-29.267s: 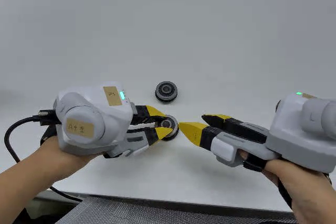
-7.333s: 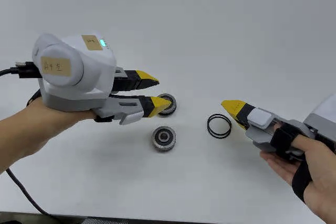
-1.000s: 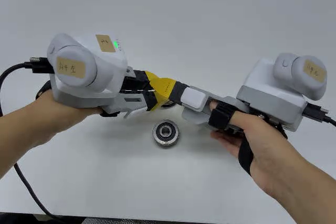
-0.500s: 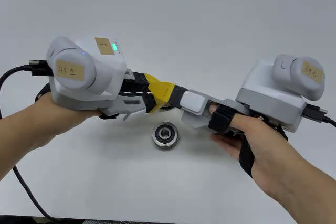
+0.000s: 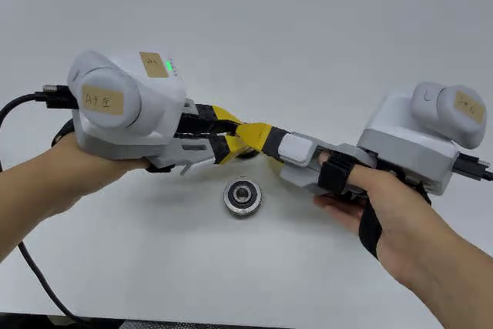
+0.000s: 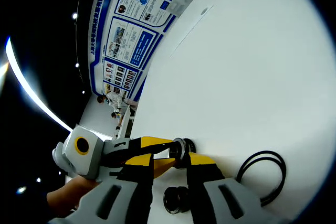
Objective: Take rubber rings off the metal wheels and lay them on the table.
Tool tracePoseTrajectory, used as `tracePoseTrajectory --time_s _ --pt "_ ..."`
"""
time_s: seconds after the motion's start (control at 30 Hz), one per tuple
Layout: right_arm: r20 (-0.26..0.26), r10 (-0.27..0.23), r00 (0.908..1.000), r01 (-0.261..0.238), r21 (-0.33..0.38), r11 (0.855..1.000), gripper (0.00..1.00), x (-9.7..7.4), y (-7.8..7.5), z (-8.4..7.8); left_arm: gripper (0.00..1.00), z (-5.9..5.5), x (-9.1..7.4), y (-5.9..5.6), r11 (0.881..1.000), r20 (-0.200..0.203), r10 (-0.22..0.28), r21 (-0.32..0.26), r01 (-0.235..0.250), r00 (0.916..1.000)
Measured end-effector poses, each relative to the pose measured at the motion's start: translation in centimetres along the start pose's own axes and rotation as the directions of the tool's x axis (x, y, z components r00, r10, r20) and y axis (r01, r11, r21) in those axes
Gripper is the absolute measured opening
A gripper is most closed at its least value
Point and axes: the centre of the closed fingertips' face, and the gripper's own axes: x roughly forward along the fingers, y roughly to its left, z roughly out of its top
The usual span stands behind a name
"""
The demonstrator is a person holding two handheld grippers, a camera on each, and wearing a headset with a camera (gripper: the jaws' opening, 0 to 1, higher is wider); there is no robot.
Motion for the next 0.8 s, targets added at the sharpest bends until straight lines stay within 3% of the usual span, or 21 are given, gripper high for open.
tracePoseTrajectory --time_s 0.1,0.37,0.8 --pt "-0.006 -0.016 0.9998 0.016 0.001 1.000 0.13 -0.1 -0.5 0.1 0.13 0.0 0.0 0.0 1.000 0.001 -0.001 0.000 0.001 1.0000" --pt "-0.024 -0.043 0.9988 0.044 0.034 0.998 0.04 0.2 -1.7 0.2 0.13 0.0 0.0 0.0 1.000 0.001 -0.003 0.000 0.003 1.0000" --pt "-0.045 -0.064 0.9970 0.067 0.071 0.995 0.01 0.2 -1.9 0.3 0.13 0.0 0.0 0.0 1.000 -0.001 -0.003 0.002 0.003 1.0000"
